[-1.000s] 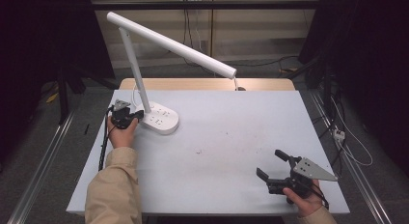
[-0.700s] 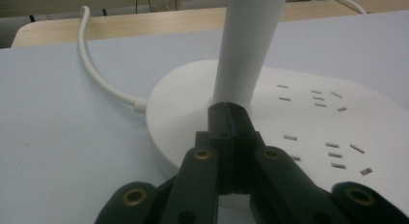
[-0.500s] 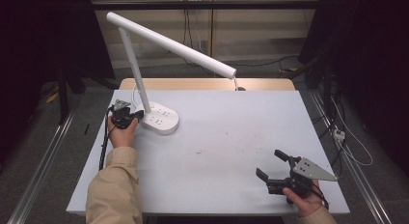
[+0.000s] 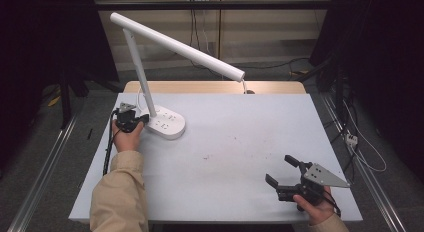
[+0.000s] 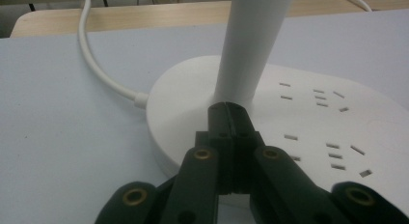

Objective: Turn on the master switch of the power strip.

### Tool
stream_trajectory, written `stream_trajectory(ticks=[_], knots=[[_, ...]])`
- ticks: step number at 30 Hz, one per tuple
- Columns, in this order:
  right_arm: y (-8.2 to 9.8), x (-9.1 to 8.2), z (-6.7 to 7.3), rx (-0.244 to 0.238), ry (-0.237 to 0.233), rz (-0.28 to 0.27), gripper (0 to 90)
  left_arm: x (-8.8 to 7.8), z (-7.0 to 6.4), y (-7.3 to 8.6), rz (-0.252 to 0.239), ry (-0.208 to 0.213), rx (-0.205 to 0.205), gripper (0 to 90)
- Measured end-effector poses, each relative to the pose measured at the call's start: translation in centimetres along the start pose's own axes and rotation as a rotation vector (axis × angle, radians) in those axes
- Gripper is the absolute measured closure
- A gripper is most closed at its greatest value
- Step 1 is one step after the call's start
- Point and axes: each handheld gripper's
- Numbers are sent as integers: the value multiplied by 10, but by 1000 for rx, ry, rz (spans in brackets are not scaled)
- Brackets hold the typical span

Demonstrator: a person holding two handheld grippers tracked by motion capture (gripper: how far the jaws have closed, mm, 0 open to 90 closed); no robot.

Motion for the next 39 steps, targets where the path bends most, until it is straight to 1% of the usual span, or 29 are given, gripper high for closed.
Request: stream_trajectory(ticks=[5,6,8,12,14,15,16,17,18,19,21,22,23,25,27,29,31,32,34,35,37,38,39], knots=[[0,-1,-1,2,1,-3,45,0,-1,-1,7,-4,-4,900],[0,-1,-1,1,1,-3,45,0,-1,-1,15,-11,7,900],[0,-1,0,0,1,-3,45,0,-3,-2,17,-22,20,900],[0,-1,0,0,-2,-3,45,0,-3,-2,21,-20,11,900],[-1,-1,0,-2,-1,-4,45,0,-3,-2,24,-28,15,900],[-1,-1,0,-2,-2,-5,45,1,-5,-3,33,-36,31,900],[0,-1,-1,-1,-2,-4,45,1,-5,-3,33,-36,31,900],[0,-1,-1,0,-2,-3,45,1,-5,-2,31,-35,26,900],[0,-1,-1,-1,0,-4,45,0,-3,-1,20,-23,4,900],[0,-1,-1,-1,-1,-4,45,0,-2,0,16,-15,-2,900],[0,-1,-1,-1,-1,-3,45,0,-2,0,16,-12,-9,900],[0,-1,-1,2,-1,-4,45,0,-3,0,11,-14,-8,900],[-1,-1,-1,7,0,-5,44,-1,-3,-1,8,-6,4,900],[0,-1,-3,5,4,-7,44,-1,-3,0,4,-4,-2,900],[0,-1,-3,10,5,-5,44,-3,-2,0,-10,4,-24,900],[0,-1,-3,8,4,-4,44,-4,-1,0,-10,3,-9,900],[-1,-1,-3,7,4,-6,44,-4,-2,0,-10,4,-5,871],[-1,-1,-3,8,4,-6,44,-4,-4,0,-14,7,-14,839],[-1,0,-3,8,4,-9,44,-4,-4,0,-12,7,-16,793],[-1,0,-3,8,4,-9,44,-5,-5,0,-22,11,-34,757],[-1,1,-3,9,3,-9,44,-6,-5,0,-15,12,-29,722],[-1,1,-3,10,3,-9,44,-7,-6,-1,-14,17,-20,678],[-1,1,-3,12,1,-9,44,-8,-7,-1,-17,23,-21,655]])
Point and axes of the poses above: each handheld gripper's, and its own axes: x roughly forward along the jaws, y roughly out of its underside, z roughly to its left, and after that the axes turned 4 degrees about z, right-handed
